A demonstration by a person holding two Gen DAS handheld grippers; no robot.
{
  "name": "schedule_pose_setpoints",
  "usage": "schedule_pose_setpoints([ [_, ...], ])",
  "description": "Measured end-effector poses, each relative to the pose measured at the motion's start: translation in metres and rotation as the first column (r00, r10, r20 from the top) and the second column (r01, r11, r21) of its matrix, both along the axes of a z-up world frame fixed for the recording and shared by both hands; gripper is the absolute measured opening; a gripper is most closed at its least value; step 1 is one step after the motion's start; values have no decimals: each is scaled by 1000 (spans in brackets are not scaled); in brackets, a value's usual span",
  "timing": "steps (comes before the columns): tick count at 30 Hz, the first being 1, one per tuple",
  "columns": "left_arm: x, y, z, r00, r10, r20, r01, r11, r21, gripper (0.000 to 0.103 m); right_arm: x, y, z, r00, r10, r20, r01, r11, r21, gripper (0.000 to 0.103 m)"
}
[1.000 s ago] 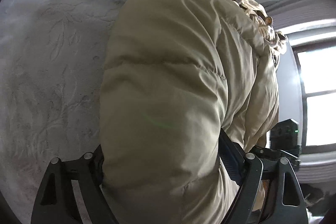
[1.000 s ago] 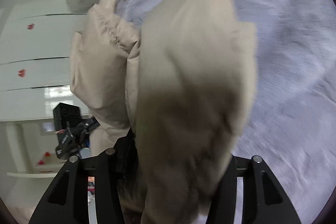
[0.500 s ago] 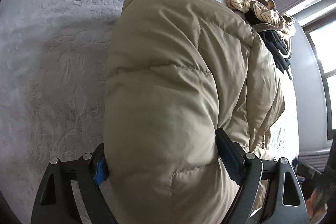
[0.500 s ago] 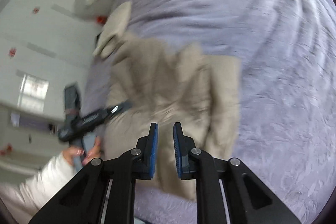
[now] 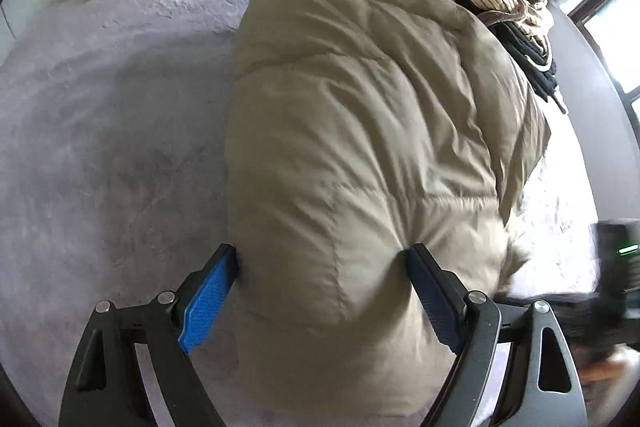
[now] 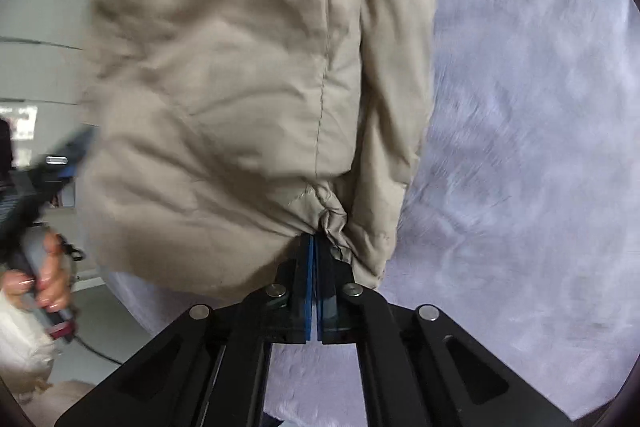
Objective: Fold large clothes
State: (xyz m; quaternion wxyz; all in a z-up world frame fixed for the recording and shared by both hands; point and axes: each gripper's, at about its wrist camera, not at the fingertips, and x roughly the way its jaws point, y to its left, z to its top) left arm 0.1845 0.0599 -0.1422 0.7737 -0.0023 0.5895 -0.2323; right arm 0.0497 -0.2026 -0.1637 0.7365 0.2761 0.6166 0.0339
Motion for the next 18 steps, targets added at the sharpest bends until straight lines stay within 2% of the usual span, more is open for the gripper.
schedule_pose_setpoints([
  [2, 3, 0, -1, 1000, 8, -9, -8, 1000, -11, 86, 5, -11, 34, 994, -24, 104, 27, 999, -20, 1],
  [4, 4, -1, -2, 1000, -2, -5, 2, 1000, -7, 86, 28, -17, 66, 977, -44, 208, 59, 996, -64, 1],
  [6, 4, 0, -2, 1000, -2, -5, 2, 1000, -3, 86, 58, -20, 78, 962, -62, 266, 95, 989, -115, 1],
  [7, 3, 0, -1, 1000, 0, -5, 0, 1000, -1, 86, 77, -20, 79, 960, -77, 269, 119, 982, -144, 1],
  [9, 2, -1, -2, 1000, 5, 3, -5, 1000, 13, 88, 101, -25, 60, 965, -109, 237, 151, 974, -166, 1],
  [11, 1, -4, -4, 1000, 7, 6, -7, 1000, 22, 90, 131, -31, 14, 980, -139, 141, 161, 973, -165, 0],
  [13, 1, -10, -7, 1000, 5, 5, -6, 1000, 27, 93, 136, -44, -21, 986, -156, 66, 163, 979, -124, 0],
  [15, 1, -19, -7, 1000, 5, 12, -5, 999, 41, 94, 138, -47, -37, 985, -166, 45, 170, 978, -118, 0],
  [18, 2, -31, -8, 1000, -1, 20, 0, 998, 64, 97, 142, -45, -54, 991, -131, 40, 136, 977, -162, 0],
])
